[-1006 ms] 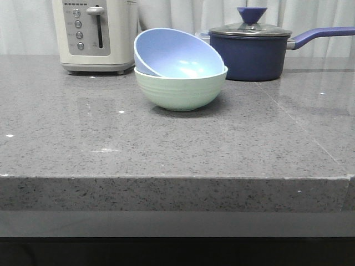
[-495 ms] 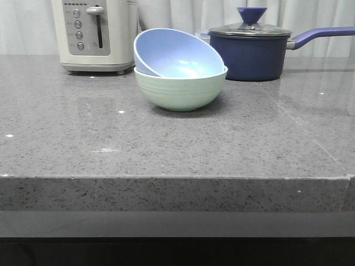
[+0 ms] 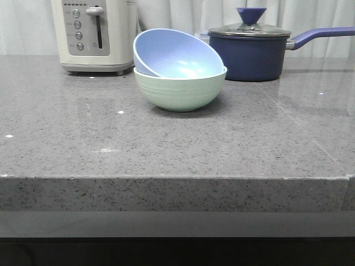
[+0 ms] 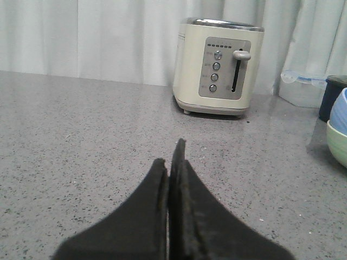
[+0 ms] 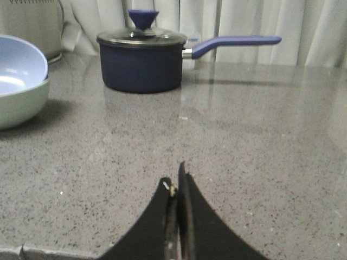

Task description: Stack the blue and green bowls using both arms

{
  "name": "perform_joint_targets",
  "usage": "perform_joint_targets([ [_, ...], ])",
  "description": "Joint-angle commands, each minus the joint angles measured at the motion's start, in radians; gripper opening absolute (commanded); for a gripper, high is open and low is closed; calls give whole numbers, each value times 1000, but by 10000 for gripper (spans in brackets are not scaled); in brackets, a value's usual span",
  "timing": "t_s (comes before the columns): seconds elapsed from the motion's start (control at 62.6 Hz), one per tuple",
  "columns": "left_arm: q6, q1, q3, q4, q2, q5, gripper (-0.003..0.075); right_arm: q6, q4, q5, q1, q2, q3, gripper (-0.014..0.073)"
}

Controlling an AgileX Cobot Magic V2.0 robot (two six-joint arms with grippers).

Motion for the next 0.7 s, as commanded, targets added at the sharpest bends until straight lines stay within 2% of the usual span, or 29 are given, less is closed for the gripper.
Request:
perform_joint_targets([
  [0.0, 1, -5, 5, -6, -18, -81, -20, -11, -10, -87, -22, -23, -13, -53],
  [0.431, 1, -5, 5, -6, -18, -81, -20, -6, -10, -116, -28, -22, -13, -53],
  [0.607, 1, -5, 5, -6, -18, -81, -20, 124, -111, -130, -28, -23, -13, -53],
  [0.687, 1, -5, 5, -6, -18, -81, -20, 134, -122, -134, -28, -23, -13, -53],
])
